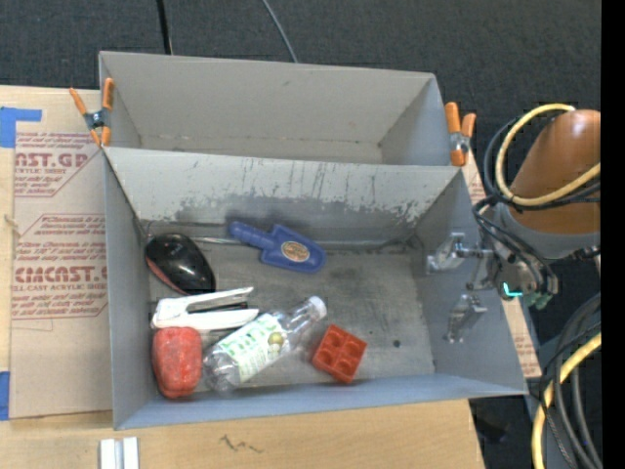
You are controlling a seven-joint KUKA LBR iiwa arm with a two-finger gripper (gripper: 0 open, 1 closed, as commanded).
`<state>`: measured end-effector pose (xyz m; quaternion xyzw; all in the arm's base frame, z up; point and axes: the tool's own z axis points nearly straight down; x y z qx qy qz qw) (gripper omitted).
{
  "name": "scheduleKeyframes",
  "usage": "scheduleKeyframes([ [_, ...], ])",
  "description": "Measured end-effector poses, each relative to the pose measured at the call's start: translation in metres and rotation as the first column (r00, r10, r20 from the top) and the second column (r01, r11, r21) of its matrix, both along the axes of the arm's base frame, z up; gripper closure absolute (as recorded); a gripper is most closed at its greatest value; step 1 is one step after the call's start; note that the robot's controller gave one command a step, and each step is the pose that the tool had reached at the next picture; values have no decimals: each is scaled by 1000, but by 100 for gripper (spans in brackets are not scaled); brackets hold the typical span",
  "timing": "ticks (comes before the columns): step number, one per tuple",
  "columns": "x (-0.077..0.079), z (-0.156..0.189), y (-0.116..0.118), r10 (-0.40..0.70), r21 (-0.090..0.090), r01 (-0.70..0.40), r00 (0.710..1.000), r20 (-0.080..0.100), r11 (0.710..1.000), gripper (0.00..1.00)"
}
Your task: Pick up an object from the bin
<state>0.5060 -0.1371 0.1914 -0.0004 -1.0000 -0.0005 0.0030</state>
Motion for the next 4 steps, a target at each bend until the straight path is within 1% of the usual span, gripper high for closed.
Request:
scheduleKeyframes([
  [1, 2, 4, 1, 1, -1, -1, 1000, 7, 1000, 0],
  [2, 17, -76, 61, 127, -1, -127, 992, 7, 992, 100],
  [3, 17, -76, 61, 126, -1, -126, 992, 7, 992, 0],
  [4, 17, -76, 61, 126, -1, -126, 992, 7, 992, 0],
])
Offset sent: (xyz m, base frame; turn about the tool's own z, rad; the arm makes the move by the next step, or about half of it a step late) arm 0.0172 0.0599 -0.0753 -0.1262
